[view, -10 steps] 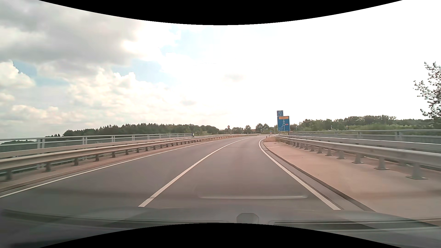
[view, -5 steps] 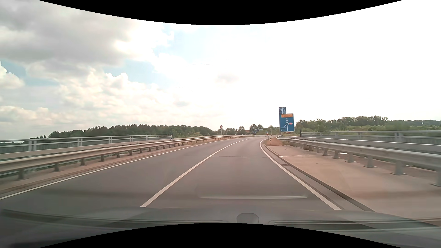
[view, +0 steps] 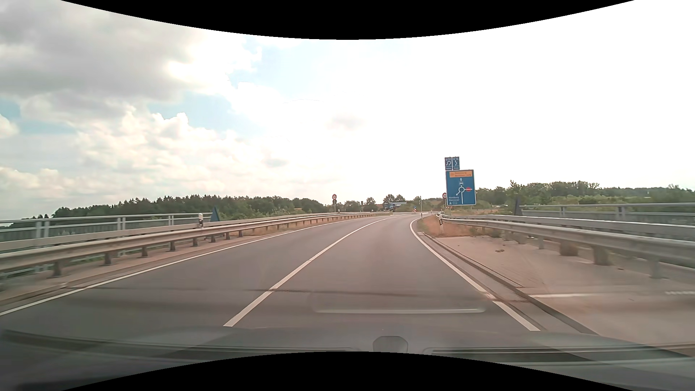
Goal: Follow the waypoints while adhering to traffic rules and regulations
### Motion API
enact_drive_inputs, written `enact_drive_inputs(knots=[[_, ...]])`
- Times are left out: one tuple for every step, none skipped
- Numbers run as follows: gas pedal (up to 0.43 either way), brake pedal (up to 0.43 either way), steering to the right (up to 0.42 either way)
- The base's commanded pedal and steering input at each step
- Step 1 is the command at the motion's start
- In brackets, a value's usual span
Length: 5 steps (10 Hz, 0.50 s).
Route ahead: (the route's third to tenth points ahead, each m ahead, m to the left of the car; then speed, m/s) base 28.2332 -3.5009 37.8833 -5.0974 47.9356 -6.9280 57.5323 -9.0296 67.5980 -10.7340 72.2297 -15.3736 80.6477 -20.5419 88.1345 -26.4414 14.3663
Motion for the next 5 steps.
enact_drive_inputs(knots=[[0.02,0.0,0.024],[0.02,0.0,0.025],[0.02,0.0,0.025],[0.02,0.0,0.025],[0.02,0.0,0.024]])
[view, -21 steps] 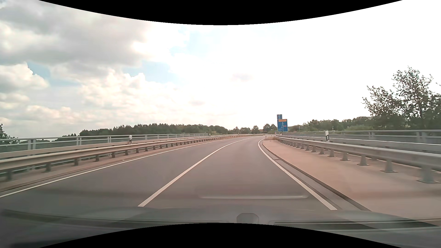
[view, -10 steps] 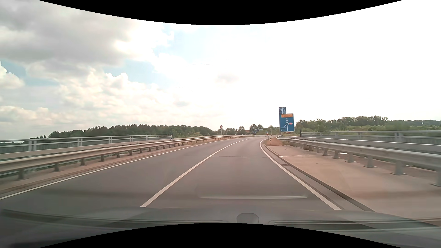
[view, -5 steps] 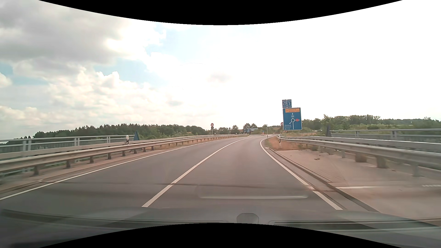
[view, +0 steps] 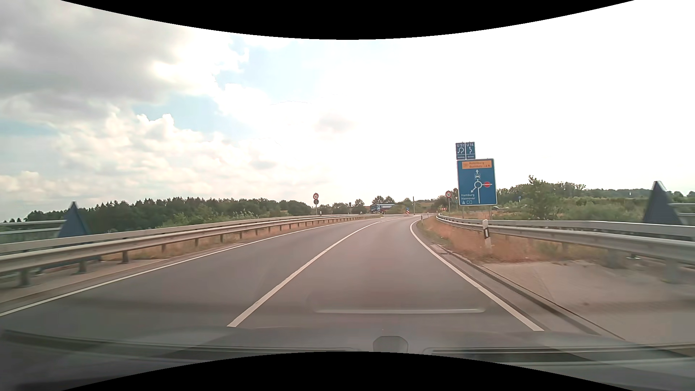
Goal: Follow the waypoints while adhering to traffic rules and regulations
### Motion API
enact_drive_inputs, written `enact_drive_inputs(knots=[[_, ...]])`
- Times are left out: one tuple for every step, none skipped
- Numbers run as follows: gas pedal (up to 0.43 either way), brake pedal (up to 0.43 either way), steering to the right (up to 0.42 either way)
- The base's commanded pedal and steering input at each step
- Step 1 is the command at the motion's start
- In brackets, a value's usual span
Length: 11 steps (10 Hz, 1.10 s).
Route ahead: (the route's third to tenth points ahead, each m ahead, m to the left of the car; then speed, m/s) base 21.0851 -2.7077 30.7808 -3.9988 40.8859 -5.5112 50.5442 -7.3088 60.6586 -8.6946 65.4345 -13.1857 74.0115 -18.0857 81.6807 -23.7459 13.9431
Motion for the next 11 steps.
enact_drive_inputs(knots=[[0.02,0.0,0.023],[0.02,0.0,0.023],[0.02,0.0,0.023],[0.02,0.0,0.023],[0.02,0.0,0.023],[0.02,0.0,0.023],[0.02,0.0,0.024],[0.02,0.0,0.024],[0.008,0.0,0.024],[0.0,0.0,0.024],[0.0,0.0,0.024]])
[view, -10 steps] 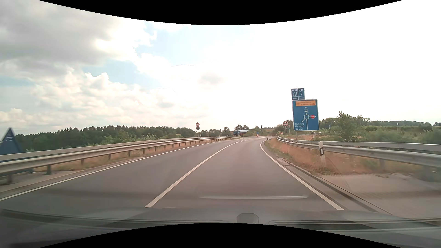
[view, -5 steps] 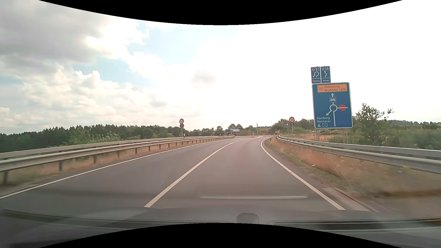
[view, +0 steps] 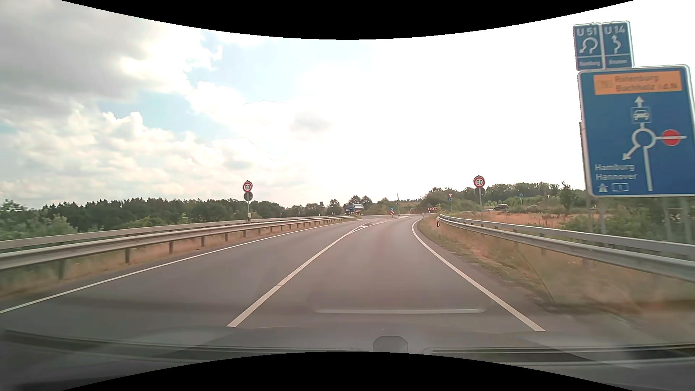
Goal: Follow the waypoints while adhering to traffic rules and regulations
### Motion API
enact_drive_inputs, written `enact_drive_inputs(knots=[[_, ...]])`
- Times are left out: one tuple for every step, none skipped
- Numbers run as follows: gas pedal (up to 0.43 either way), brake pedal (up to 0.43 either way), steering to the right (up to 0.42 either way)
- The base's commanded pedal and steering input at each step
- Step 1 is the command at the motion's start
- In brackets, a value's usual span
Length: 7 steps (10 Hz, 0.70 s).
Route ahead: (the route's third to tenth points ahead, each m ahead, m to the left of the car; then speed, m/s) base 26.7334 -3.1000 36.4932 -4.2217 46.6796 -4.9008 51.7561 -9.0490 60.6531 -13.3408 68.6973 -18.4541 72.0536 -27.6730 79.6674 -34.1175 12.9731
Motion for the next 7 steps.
enact_drive_inputs(knots=[[0.0,0.0,0.024],[0.0,0.0,0.024],[0.0,0.0,0.024],[0.0,0.0,0.023],[0.0,0.0,0.024],[0.0,0.0,0.023],[0.0,0.0,0.023]])
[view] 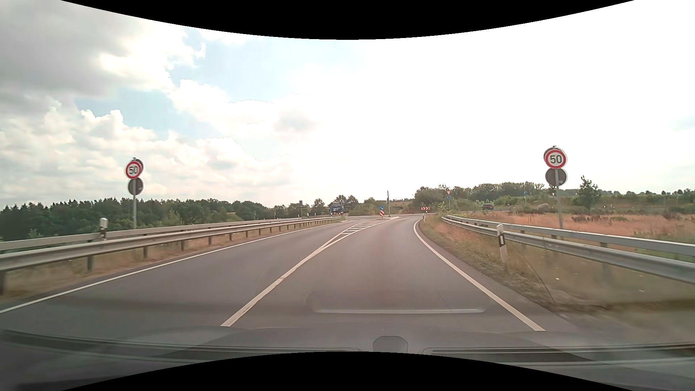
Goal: Follow the waypoints while adhering to traffic rules and regulations
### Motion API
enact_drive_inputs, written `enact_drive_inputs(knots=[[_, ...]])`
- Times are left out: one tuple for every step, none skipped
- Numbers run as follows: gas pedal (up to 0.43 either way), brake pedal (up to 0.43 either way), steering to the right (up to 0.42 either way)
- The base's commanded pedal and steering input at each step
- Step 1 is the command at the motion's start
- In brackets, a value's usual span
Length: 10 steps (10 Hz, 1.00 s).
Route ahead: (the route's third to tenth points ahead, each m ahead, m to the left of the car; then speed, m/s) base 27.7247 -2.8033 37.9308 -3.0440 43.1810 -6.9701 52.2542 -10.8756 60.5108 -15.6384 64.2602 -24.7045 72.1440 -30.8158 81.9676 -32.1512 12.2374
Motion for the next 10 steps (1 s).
enact_drive_inputs(knots=[[0.0,0.0,0.023],[0.0,0.012,0.023],[0.0,0.067,0.023],[0.0,0.134,0.023],[0.0,0.159,0.023],[0.0,0.213,0.023],[0.0,0.213,0.024],[0.0,0.207,0.024],[0.0,0.207,0.023],[0.0,0.207,0.024]])
